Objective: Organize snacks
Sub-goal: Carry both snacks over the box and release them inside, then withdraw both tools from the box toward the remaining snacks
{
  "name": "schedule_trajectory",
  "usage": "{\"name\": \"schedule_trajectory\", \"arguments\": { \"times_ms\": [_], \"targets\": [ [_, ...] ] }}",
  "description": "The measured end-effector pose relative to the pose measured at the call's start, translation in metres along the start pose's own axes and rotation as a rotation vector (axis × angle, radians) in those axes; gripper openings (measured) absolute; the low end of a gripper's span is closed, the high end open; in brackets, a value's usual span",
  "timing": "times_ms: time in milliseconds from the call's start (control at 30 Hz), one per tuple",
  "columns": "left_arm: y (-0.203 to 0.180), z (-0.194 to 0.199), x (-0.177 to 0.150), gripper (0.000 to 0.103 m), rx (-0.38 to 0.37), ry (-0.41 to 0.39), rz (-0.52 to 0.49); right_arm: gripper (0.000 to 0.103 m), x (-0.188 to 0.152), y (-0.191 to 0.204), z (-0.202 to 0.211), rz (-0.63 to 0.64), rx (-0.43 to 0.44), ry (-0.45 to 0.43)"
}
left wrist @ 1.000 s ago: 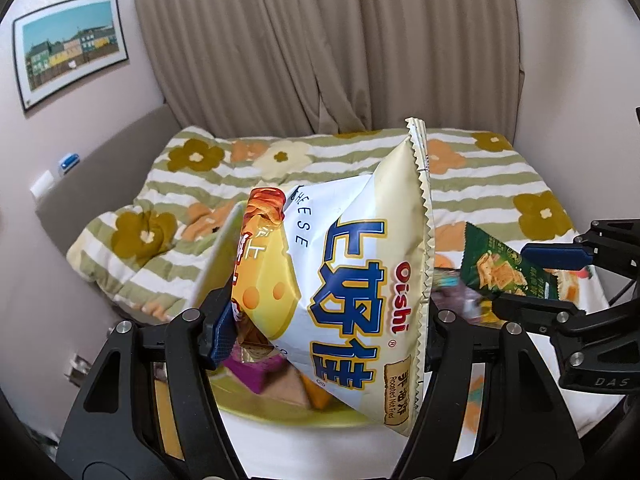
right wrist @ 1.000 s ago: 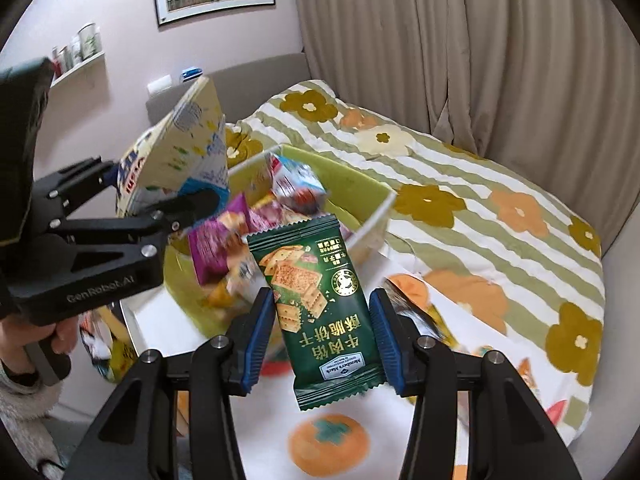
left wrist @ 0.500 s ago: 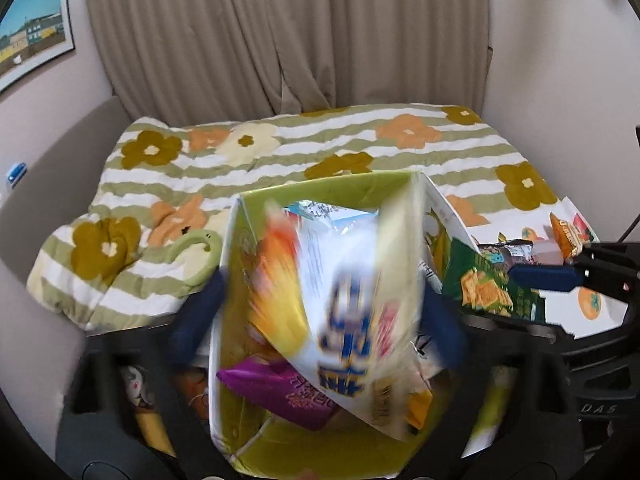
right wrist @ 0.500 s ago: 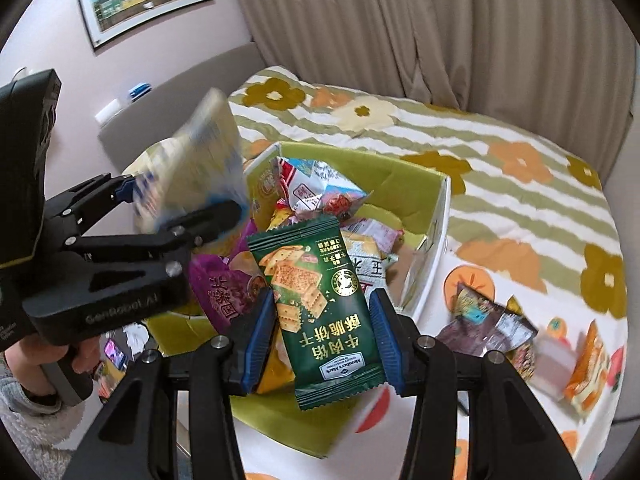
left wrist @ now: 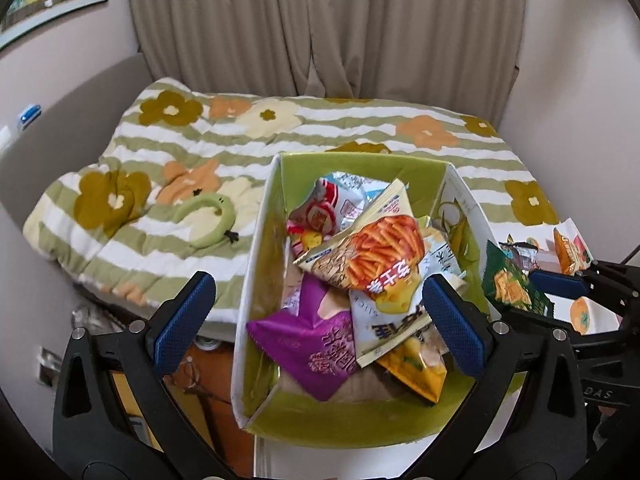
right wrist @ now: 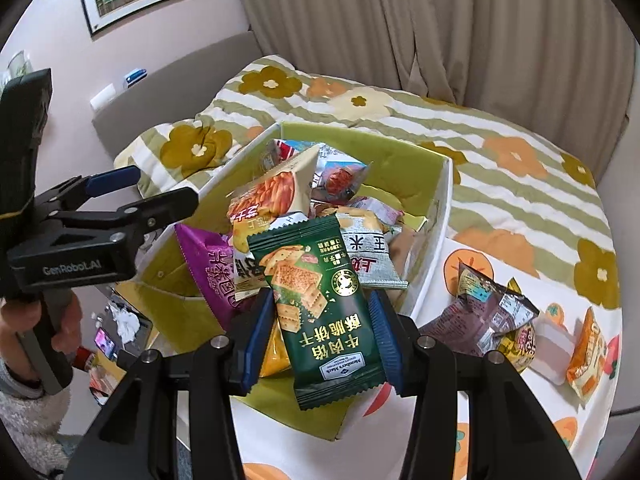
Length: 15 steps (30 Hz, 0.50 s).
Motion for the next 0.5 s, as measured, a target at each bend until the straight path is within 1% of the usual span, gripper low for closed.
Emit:
{"name": "schedule_trajectory", "arguments": {
  "times_ms": [33, 167, 200, 233, 267, 300, 367, 500],
  "targets": [
    [0.001, 0.000, -0.001, 0.103, 0.008, 0.001, -0.001, 0.045, 0.001, 0.001, -0.002, 0.005, 0.001, -0.003],
    [0.004, 0.002, -0.004, 0.103, 0.024, 0.000, 0.005, 0.046, 0.000, 0.005, -0.013, 0.011, 0.067, -0.021],
    [0.005, 0.001, -0.005, 0.103, 0.024, 0.003, 0.006, 0.052, -0.002, 0.007, -0.015, 0.012, 0.065, -0.026],
    [0.006, 0.001, -0.007, 0.103, 0.024, 0.009, 0.008, 0.061, -0.004, 0.007, -0.017, 0.012, 0.058, -0.033],
    [0.007, 0.000, -0.010, 0.103, 0.026, 0.014, 0.009, 0.090, -0.006, 0.008, -0.019, 0.012, 0.054, -0.029],
    [0.008, 0.000, -0.012, 0.103, 0.026, 0.019, 0.011, 0.103, -0.009, 0.009, -0.021, 0.013, 0.042, -0.023],
    [0.010, -0.002, -0.017, 0.103, 0.022, 0.036, 0.014, 0.103, -0.014, 0.010, -0.022, 0.016, 0.035, -0.032],
    [0.011, 0.001, -0.025, 0.103, 0.015, 0.043, 0.010, 0.103, -0.021, 0.010, -0.020, 0.014, 0.016, -0.035]
  ]
}}
Point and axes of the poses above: each gripper's, at about its wrist camera, not at the fingertips, and z roughly against the way its jaws point, y to its left, x to its top, the point moved 4 cm from there along -z, roughly the way its jaws point, and after that the axes turned 1 degree about y, right-handed, at the moved point
